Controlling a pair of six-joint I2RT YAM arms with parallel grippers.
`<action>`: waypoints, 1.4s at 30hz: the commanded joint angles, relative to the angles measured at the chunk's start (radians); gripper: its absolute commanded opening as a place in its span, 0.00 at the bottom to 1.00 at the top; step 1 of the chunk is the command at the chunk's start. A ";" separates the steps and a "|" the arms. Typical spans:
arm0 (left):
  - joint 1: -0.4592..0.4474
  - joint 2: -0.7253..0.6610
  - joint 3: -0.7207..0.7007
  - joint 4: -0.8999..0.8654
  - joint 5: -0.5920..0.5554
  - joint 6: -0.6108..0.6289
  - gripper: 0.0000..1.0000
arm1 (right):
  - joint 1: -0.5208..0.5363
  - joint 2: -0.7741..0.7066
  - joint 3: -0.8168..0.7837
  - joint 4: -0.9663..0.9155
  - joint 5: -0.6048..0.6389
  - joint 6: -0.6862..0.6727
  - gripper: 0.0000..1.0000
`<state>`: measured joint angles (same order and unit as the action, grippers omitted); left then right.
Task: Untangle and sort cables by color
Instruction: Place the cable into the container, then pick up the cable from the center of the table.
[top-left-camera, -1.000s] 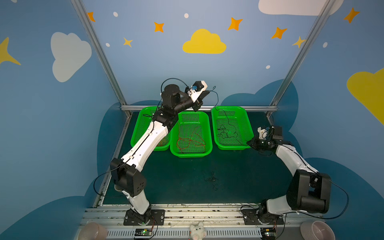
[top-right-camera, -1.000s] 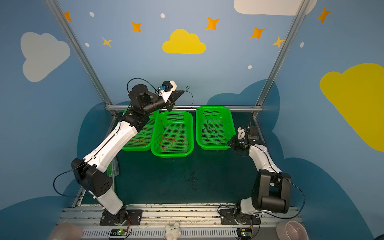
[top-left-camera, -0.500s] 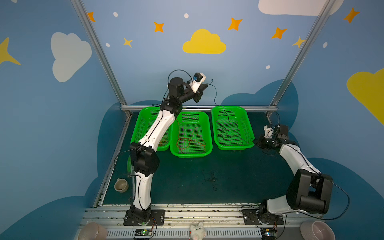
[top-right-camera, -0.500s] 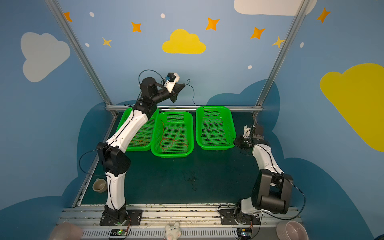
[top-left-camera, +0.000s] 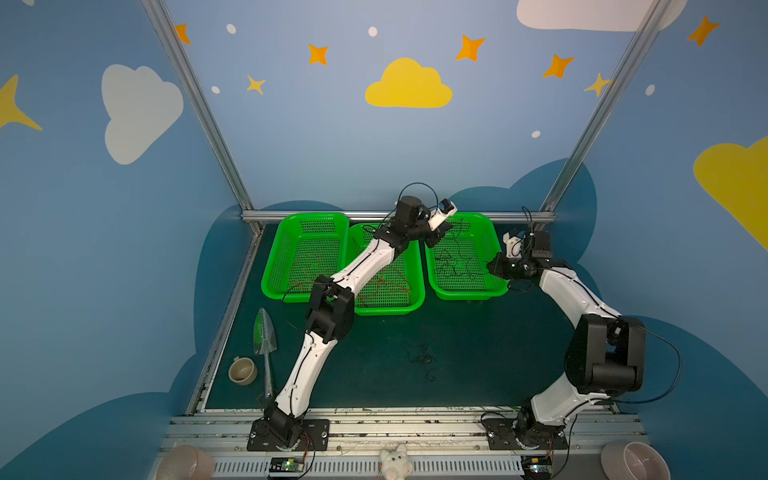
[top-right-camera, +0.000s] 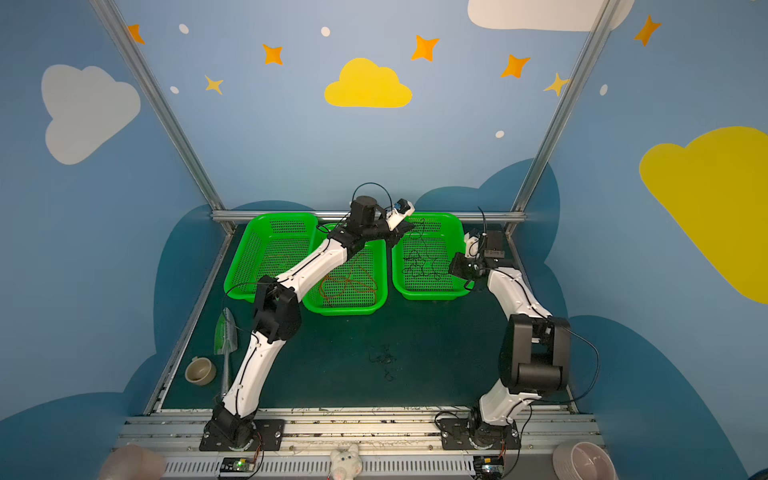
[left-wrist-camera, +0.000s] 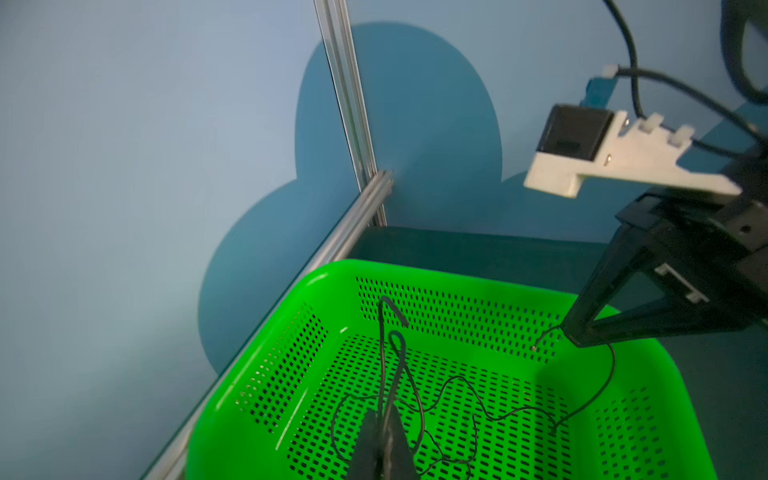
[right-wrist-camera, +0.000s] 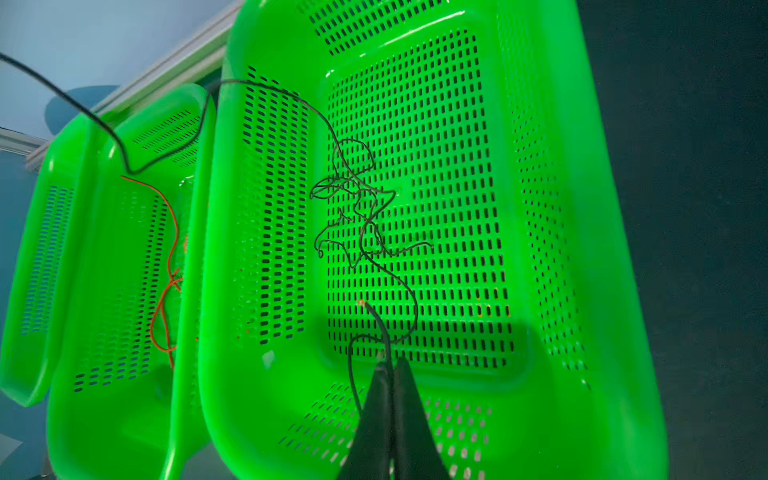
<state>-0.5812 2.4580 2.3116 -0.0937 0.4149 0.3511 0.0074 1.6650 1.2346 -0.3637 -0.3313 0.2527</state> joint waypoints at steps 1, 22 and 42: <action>-0.026 0.022 0.026 -0.028 -0.062 0.038 0.03 | 0.009 0.021 0.040 -0.055 0.060 -0.012 0.00; -0.046 -0.205 -0.096 -0.107 -0.170 0.084 0.68 | 0.038 -0.116 0.098 -0.190 0.155 -0.073 0.53; -0.107 -1.091 -1.339 -0.035 -0.218 -0.129 0.58 | 0.583 -0.603 -0.527 -0.076 0.102 -0.076 0.42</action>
<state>-0.6720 1.4204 1.0351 -0.1184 0.2218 0.3340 0.5457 1.0355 0.7330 -0.4271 -0.2619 0.1474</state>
